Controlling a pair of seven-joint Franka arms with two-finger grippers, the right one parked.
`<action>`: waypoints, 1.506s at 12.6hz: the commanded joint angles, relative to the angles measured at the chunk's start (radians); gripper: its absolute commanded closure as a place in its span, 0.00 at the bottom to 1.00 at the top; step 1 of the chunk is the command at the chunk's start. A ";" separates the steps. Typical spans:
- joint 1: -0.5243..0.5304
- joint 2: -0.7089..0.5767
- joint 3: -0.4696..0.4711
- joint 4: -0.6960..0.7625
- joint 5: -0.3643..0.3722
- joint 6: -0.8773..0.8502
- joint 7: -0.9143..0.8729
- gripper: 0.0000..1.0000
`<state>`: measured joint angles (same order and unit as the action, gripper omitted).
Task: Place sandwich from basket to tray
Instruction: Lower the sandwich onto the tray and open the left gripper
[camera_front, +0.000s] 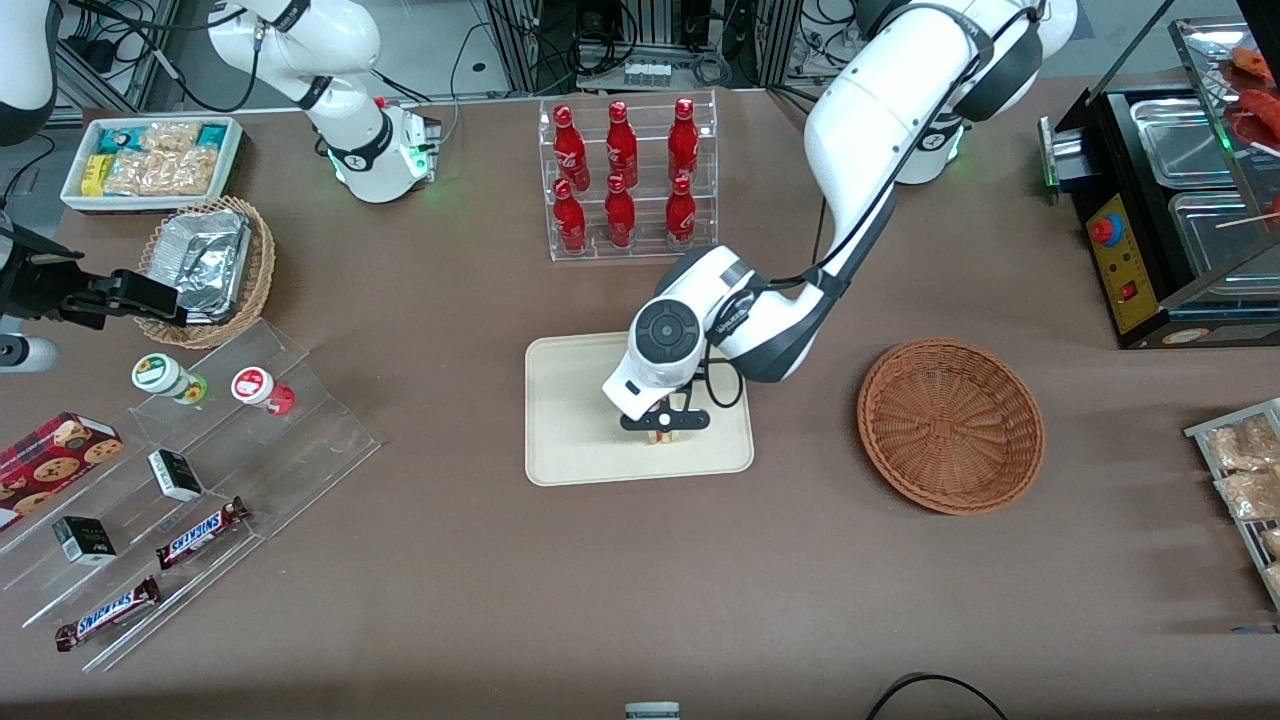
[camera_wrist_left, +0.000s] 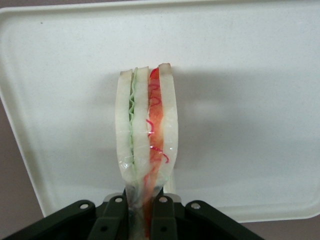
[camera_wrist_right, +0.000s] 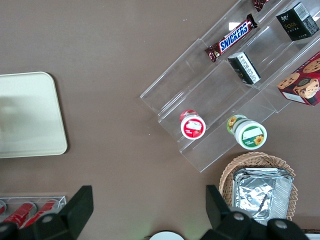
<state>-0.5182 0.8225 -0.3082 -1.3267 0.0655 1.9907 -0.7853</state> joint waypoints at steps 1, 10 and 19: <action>-0.013 0.046 0.003 0.073 0.017 -0.018 -0.017 1.00; -0.049 0.072 0.009 0.106 0.019 -0.020 -0.089 1.00; -0.049 0.078 0.011 0.106 0.020 -0.015 -0.089 0.00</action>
<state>-0.5546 0.8760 -0.3041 -1.2635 0.0661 1.9903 -0.8521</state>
